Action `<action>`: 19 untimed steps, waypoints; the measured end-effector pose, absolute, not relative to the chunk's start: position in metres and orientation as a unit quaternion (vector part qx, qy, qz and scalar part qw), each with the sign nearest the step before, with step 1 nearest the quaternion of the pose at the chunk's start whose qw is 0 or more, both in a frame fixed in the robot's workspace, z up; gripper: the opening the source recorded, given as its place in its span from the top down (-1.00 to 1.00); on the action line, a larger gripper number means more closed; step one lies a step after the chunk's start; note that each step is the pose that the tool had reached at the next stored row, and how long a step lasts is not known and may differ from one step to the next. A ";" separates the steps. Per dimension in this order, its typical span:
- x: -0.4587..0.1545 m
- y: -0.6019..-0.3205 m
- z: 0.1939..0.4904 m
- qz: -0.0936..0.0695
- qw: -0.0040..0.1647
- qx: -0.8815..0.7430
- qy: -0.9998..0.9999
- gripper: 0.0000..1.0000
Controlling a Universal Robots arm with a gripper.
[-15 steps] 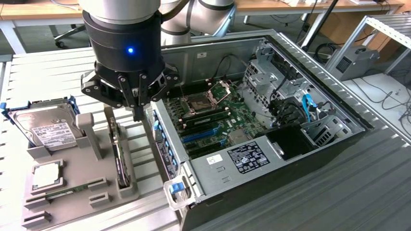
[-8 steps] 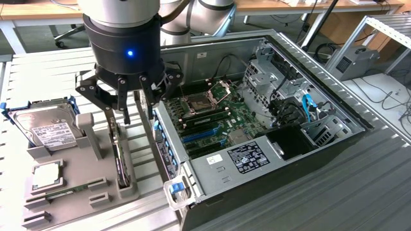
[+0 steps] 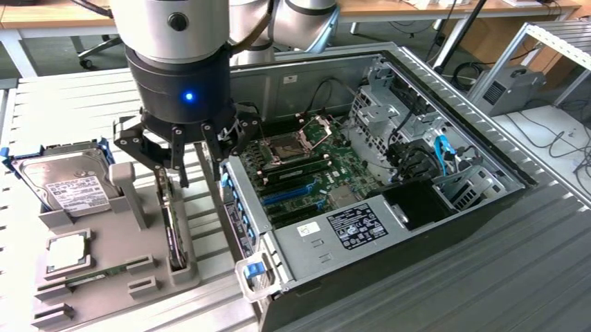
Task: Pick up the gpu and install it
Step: 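Pick up the gpu and move the gpu toward the slot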
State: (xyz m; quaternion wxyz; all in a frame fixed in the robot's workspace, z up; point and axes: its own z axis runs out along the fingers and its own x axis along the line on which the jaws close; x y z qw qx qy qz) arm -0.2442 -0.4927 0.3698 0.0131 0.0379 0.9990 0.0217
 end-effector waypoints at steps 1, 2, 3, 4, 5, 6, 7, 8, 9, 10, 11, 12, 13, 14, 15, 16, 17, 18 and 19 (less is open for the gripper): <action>-0.244 -0.493 0.369 0.022 0.013 0.038 0.999 0.16; -0.244 -0.493 0.368 0.022 0.013 0.038 0.999 0.16; -0.244 -0.493 0.368 0.022 0.013 0.038 0.999 0.16; -0.244 -0.493 0.368 0.022 0.013 0.038 0.999 0.16; -0.244 -0.493 0.367 0.022 0.013 0.038 0.999 0.16; -0.244 -0.493 0.367 0.022 0.013 0.038 0.999 0.16; -0.244 -0.493 0.367 0.022 0.013 0.038 0.999 0.16; -0.244 -0.493 0.367 0.022 0.013 0.038 0.999 0.16; -0.244 -0.493 0.366 0.022 0.013 0.038 0.999 0.16; -0.244 -0.493 0.366 0.022 0.013 0.038 0.999 0.16; -0.244 -0.493 0.366 0.022 0.013 0.038 0.999 0.16; -0.244 -0.493 0.366 0.022 0.013 0.038 0.999 0.16; -0.244 -0.493 0.365 0.022 0.013 0.038 0.999 0.16; -0.244 -0.493 0.365 0.022 0.013 0.038 0.999 0.16; -0.244 -0.493 0.365 0.022 0.013 0.038 0.999 0.16; -0.244 -0.493 0.365 0.022 0.013 0.038 0.999 0.16; -0.244 -0.493 0.364 0.022 0.013 0.038 0.999 0.16; -0.244 -0.493 0.364 0.022 0.013 0.038 0.999 0.16; -0.244 -0.493 0.363 0.022 0.013 0.038 0.999 0.16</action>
